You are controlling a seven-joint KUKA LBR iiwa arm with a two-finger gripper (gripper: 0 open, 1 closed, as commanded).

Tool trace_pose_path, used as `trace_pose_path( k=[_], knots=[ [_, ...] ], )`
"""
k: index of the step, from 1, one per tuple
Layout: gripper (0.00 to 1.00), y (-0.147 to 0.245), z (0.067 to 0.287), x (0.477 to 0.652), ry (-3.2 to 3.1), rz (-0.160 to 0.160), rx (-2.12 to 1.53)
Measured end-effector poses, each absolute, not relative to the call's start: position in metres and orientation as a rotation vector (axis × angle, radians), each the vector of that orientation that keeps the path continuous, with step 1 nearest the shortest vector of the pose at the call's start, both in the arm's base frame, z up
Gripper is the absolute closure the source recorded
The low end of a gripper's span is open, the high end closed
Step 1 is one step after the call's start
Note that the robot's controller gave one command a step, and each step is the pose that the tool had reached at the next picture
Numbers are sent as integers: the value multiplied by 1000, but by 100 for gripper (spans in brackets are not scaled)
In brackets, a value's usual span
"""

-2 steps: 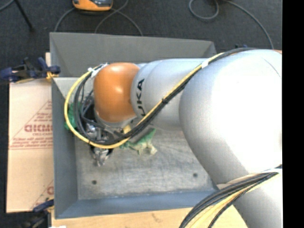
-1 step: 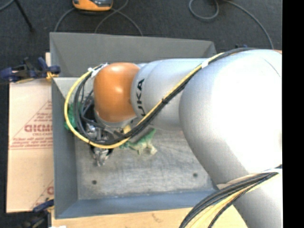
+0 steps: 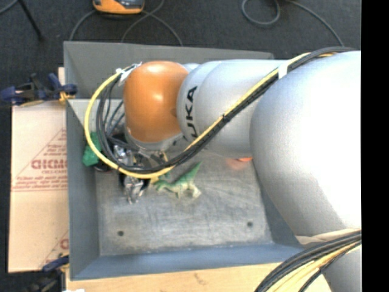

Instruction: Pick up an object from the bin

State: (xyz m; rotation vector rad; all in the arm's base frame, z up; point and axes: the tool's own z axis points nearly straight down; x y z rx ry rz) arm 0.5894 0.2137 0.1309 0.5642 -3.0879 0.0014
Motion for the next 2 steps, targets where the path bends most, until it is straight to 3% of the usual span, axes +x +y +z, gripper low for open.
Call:
trace_pose_path(
  k=[1,2],
  knots=[
    [100,217,169,594,-3100,-1,571],
    [100,214,200,583,-3088,2,570]
  ],
)
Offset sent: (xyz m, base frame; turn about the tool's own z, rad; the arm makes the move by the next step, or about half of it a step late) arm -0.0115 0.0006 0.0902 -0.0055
